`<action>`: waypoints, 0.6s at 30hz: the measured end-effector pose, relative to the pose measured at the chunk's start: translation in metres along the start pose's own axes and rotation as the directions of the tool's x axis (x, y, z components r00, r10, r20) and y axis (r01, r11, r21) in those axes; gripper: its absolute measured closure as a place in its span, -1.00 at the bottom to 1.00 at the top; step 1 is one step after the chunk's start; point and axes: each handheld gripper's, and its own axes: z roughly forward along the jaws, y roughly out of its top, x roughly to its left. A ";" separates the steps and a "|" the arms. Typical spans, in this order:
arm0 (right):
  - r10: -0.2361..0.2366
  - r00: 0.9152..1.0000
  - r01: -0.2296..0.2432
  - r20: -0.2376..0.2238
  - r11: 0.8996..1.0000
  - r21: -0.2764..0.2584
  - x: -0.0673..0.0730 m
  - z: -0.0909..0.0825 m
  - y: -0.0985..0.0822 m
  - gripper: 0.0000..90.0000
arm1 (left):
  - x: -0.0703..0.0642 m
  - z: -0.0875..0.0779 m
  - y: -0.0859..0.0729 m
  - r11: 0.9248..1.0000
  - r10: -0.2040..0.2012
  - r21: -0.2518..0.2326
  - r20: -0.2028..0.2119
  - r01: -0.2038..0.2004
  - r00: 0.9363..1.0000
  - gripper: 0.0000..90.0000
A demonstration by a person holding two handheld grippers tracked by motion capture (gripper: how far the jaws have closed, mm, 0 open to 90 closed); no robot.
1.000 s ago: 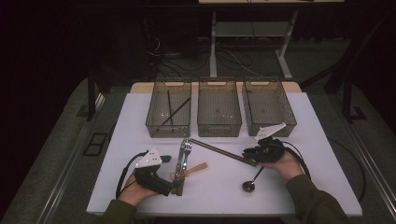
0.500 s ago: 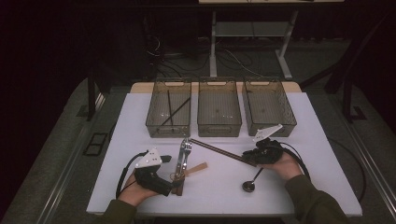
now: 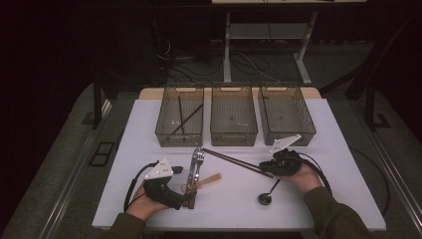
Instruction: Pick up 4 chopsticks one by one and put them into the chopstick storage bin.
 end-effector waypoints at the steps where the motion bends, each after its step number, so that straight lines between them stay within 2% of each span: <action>1: -0.004 1.000 0.004 0.001 1.000 -0.001 0.000 0.000 0.000 0.85 | 0.000 0.000 0.000 1.000 -0.001 -0.002 0.000 0.001 1.000 -0.97; 6: -0.026 1.000 0.026 0.003 1.000 -0.008 0.000 0.000 -0.001 0.88 | 0.000 0.000 0.000 1.000 0.002 0.001 0.001 -0.002 1.000 -0.97; 18: -0.038 0.999 0.038 0.009 0.999 -0.004 0.002 -0.001 -0.001 0.89 | 0.000 0.001 0.000 1.000 0.005 0.000 0.004 -0.005 1.000 -0.97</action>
